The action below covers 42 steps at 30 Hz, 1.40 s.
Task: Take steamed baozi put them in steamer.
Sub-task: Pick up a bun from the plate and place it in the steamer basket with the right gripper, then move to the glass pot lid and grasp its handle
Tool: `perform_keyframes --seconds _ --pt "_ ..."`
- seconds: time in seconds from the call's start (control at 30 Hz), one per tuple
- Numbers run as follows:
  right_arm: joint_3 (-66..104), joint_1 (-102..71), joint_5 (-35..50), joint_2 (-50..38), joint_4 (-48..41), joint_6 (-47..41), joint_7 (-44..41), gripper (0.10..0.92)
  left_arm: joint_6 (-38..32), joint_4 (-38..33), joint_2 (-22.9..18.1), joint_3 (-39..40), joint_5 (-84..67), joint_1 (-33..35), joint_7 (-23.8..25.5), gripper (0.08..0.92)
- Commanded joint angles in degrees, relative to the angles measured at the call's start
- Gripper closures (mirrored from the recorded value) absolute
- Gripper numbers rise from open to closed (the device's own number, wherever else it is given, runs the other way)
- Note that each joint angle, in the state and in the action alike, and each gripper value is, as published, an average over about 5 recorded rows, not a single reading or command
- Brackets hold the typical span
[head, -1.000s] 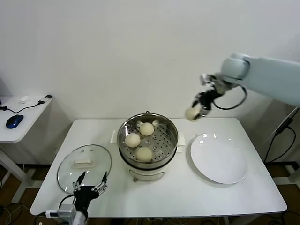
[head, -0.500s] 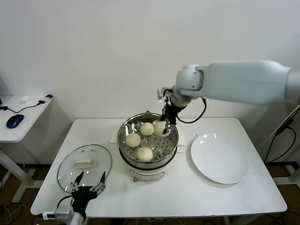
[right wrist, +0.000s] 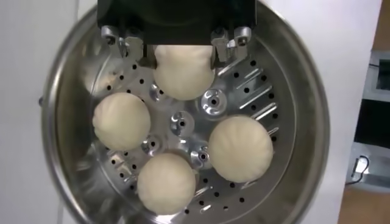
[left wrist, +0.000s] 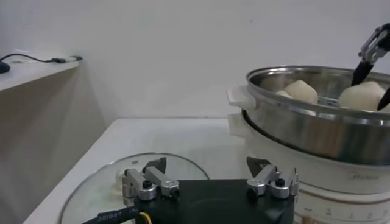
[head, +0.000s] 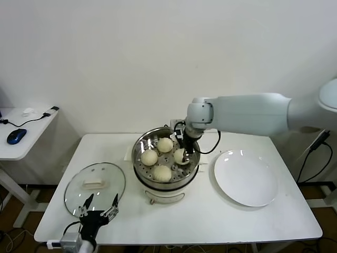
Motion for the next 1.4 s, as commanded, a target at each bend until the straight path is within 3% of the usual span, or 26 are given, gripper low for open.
perform_keyframes --seconds 0.03,0.13,0.27,0.47,0.53,0.6,0.77,0.97,1.07,1.23,1.4 --pt "0.71 -3.71 -1.61 1.41 -1.58 -0.81 1.13 0.414 0.13 -0.02 0.09 -0.01 -0.09 -0.15 -0.01 0.177" --pt "0.98 -2.96 -1.61 1.28 -1.56 0.55 -0.20 0.388 0.47 -0.26 0.01 0.10 -0.10 -0.25 0.00 0.177" --pt "1.40 0.27 -1.42 -0.22 -1.50 5.09 -4.81 0.282 0.90 -0.64 0.03 0.02 -0.25 -0.33 -0.03 0.177" --pt "3.55 6.85 1.27 -8.31 -1.49 12.55 -11.82 0.205 0.69 -0.99 0.12 0.05 -0.63 -0.63 -0.43 0.177" --pt "7.70 6.90 2.97 -12.98 -0.73 12.78 -9.90 0.203 0.40 -1.07 0.17 0.05 -0.91 -0.73 -0.57 0.177" --pt "15.35 3.43 4.02 -18.15 0.12 12.02 -2.77 0.203 0.10 -1.10 0.22 -0.02 -1.17 -1.00 -0.48 0.177" --pt "40.52 -13.73 -0.72 -29.65 1.37 11.38 18.32 0.202 -2.35 -1.02 0.66 0.02 -4.02 -2.04 -1.16 0.177" --pt "68.06 -40.62 -4.07 -44.84 9.90 9.33 33.93 0.203 -7.09 0.70 1.15 -1.00 -4.27 -4.51 0.47 0.177" --pt "86.49 -60.53 -3.39 -48.61 13.71 11.49 37.46 0.202 -10.79 2.36 1.51 -0.97 -2.82 -5.13 0.71 0.177" --pt "123.65 -98.30 -8.73 -42.50 17.39 16.42 36.60 0.203 -16.36 5.58 1.76 -0.74 -0.90 -6.22 0.29 0.177" --pt "138.87 -117.18 -15.43 -29.81 17.47 25.35 35.14 0.203 -18.91 7.38 2.29 -1.14 1.21 -6.92 -0.80 0.177"
